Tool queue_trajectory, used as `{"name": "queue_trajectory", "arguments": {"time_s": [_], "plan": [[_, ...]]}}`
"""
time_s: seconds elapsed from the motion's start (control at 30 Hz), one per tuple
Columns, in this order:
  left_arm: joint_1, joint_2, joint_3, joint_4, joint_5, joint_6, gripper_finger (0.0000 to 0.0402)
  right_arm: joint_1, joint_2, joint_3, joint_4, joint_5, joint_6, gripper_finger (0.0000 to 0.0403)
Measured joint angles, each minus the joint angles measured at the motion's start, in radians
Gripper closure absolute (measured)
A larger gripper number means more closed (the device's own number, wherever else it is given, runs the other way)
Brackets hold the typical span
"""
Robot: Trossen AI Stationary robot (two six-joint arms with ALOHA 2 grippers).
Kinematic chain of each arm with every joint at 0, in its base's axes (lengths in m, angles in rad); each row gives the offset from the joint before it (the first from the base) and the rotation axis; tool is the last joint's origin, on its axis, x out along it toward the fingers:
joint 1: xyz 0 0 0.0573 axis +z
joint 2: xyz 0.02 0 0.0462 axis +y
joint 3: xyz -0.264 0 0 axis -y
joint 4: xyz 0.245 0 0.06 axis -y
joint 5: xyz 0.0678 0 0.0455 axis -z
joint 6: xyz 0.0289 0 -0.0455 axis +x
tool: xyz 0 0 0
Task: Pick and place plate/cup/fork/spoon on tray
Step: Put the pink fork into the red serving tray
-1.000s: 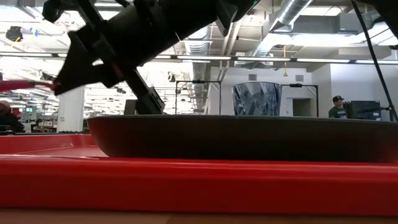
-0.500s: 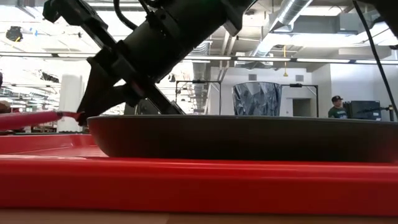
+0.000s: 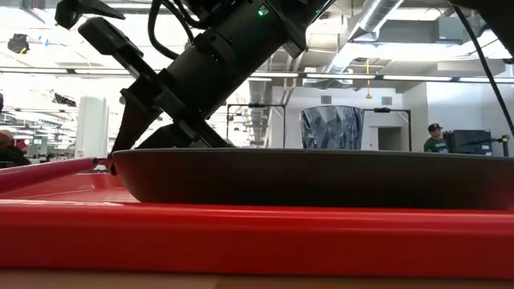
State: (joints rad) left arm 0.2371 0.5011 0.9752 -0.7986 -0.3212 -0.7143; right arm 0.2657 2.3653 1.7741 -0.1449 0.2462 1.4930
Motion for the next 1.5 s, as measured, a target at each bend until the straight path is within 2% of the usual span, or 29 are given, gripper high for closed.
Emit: {"name": "queue_trajectory", "arguments": {"time_s": [0.47,0.73,0.83,1.03,1.2,1.33,1.5], "plan": [[0.0,0.0,0.0,-0.001,-0.001,0.0,0.0203,0.001,0.0,0.0,-0.027,-0.014,0.038,0.0328],[0.0,0.0,0.0,-0.004,0.001,0.0,0.0203,0.001,0.001,0.016,-0.057,-0.04,0.051,0.0326],[0.0,0.0,0.0,-0.019,0.009,0.0,0.0203,0.004,0.003,0.081,-0.15,-0.048,0.025,0.0326],[0.0,0.0,0.0,-0.064,0.01,0.0,0.0203,0.006,0.003,0.277,-0.471,-0.038,-0.099,0.0326],[0.0,0.002,-0.001,-0.103,0.01,0.012,0.0203,-0.001,0.003,0.376,-0.612,-0.031,-0.226,0.0326],[0.0,0.0,-0.001,-0.11,-0.009,0.022,0.0203,-0.006,0.004,0.401,-0.596,-0.066,-0.311,0.0341],[0.0,-0.008,-0.001,-0.111,-0.023,0.023,0.0203,-0.028,0.025,0.398,-0.542,-0.114,-0.371,0.0392]]}}
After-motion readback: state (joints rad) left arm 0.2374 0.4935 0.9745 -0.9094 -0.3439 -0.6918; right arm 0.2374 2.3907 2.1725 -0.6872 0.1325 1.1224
